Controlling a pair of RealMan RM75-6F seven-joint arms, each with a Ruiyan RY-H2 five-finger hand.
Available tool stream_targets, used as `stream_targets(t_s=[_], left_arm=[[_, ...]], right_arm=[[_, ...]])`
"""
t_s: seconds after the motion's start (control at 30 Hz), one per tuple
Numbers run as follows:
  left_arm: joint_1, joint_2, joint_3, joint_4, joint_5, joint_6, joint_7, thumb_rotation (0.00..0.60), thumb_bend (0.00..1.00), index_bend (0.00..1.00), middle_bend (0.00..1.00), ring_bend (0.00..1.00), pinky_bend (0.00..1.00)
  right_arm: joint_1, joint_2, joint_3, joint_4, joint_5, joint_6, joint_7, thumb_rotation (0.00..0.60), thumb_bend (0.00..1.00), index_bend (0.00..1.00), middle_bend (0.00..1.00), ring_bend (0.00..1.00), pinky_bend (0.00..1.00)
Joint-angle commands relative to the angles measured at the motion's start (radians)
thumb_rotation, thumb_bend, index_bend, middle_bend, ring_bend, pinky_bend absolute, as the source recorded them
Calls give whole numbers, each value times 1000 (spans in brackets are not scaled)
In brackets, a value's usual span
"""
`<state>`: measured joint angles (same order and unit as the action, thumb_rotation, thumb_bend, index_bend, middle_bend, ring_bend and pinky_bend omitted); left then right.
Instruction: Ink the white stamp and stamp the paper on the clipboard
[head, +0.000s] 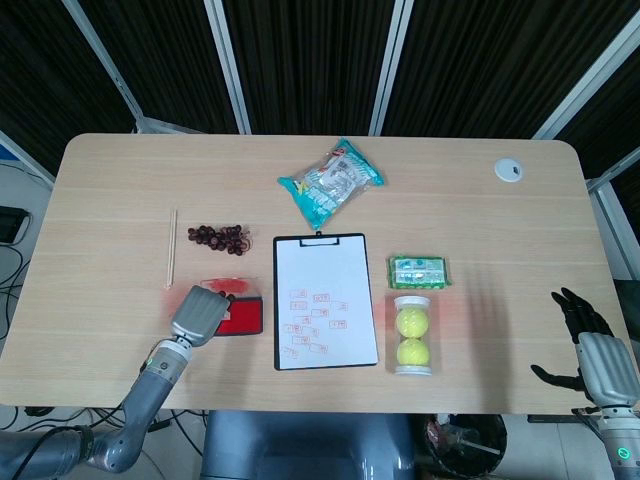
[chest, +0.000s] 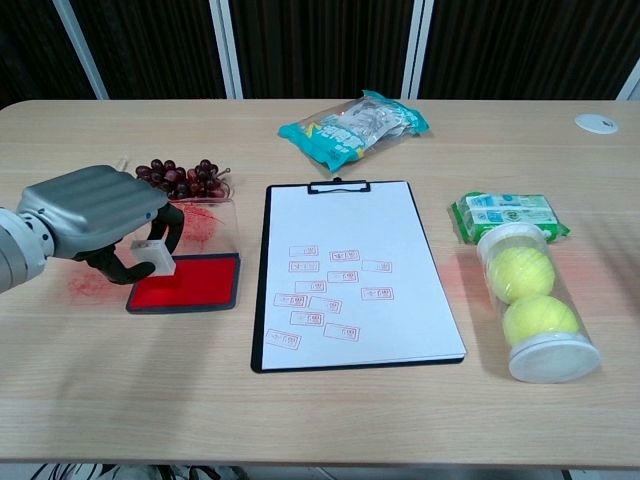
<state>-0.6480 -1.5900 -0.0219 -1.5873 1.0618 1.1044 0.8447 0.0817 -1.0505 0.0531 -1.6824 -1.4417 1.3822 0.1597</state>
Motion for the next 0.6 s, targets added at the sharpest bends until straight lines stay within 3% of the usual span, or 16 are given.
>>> stream_targets(t_s=[0.03,0.6], left_arm=[[-2,-2,2,2,0,-1,4,600,418,568,617,925,1000],[-9,-17,-2,14,-15,-4,13,600,418,598,647,932,1000]], right_arm=[[0,0,0,0,0,0,0,600,151,0,0,0,135],[0,0,0,-1,1,-1,-2,600,151,0,0,0,135]])
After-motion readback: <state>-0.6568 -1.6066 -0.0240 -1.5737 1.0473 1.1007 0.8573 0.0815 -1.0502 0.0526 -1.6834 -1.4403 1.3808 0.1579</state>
